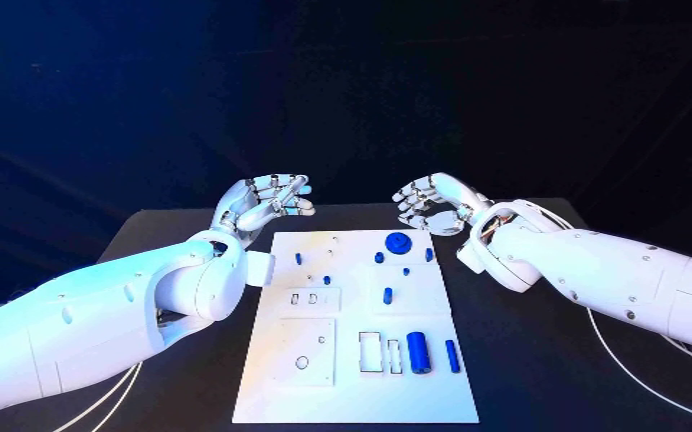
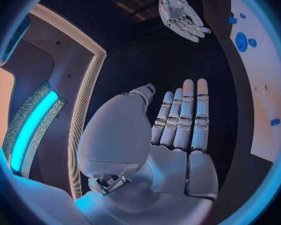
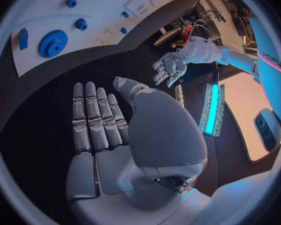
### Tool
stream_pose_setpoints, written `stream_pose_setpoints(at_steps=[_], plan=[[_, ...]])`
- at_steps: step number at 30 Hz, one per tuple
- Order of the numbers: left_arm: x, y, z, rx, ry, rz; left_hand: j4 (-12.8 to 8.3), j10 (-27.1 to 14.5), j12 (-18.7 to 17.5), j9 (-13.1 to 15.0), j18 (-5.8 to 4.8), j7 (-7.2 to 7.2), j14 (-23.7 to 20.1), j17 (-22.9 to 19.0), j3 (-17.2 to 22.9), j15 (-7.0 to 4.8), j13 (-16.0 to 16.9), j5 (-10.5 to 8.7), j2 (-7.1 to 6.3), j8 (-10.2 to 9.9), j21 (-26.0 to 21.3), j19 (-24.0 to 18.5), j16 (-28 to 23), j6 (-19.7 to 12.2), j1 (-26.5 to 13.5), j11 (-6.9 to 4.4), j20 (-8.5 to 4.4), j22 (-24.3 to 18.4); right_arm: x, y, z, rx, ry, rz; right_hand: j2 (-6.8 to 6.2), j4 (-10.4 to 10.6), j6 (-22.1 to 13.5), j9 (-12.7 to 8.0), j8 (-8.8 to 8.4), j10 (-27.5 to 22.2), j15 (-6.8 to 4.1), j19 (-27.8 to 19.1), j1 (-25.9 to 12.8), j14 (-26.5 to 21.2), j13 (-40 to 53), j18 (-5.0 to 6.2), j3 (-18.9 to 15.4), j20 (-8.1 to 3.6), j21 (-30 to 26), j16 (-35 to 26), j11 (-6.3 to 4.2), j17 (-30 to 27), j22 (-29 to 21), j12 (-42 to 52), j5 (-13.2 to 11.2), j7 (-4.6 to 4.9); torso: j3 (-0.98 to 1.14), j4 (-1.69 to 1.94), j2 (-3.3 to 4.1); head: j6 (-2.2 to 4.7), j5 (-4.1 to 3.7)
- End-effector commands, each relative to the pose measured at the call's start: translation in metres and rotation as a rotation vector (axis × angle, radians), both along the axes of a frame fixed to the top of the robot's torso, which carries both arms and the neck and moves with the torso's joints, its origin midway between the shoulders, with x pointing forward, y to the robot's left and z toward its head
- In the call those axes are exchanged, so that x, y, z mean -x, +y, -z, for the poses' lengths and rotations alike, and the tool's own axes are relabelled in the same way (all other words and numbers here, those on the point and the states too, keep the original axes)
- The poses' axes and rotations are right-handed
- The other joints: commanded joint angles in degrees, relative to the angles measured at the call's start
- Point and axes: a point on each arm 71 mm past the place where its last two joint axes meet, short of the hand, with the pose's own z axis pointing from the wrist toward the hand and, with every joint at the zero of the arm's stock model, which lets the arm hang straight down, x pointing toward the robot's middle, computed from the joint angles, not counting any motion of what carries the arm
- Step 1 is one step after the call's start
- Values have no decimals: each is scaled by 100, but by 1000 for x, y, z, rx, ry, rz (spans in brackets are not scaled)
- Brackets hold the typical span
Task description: Assemble the parts on the task board
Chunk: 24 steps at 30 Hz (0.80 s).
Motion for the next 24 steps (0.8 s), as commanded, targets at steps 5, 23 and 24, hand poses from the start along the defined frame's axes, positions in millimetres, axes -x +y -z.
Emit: stream_pose_setpoints(at_steps=[5,23,24], plan=[[12,-10,-10,16,-41,95,2,70,-53,13,90,97,0,88,66,-8,-11,-28,-87,36,70,38,79,42,-25,3,-8,32,-3,15,3,370,-30,-46,-269,-41,669,76,128,1000,-406,733,-133,1224,28,117,88,-359,797,375,-320,446,418,-130,-96,-118,73,48,215,33,-100],[20,-18,-20,55,-42,133,2,75,-58,15,88,97,-21,96,73,-5,-11,-28,-92,36,74,27,80,42,-28,4,-7,34,-4,42,-1,555,-86,-88,-498,123,611,140,-113,510,-638,1566,-240,2358,77,106,-184,-714,2177,2400,-414,2233,1380,-163,-153,-261,98,98,464,106,-166],[20,-18,-21,56,-42,133,2,75,-58,15,88,97,-21,96,73,-5,-11,-28,-92,36,74,27,80,42,-28,4,-7,34,-4,44,-1,560,-87,-91,-498,137,612,148,-119,497,-636,1568,-237,2341,81,106,-187,-714,2223,2514,-415,2307,1424,-161,-153,-262,98,107,473,100,-171]])
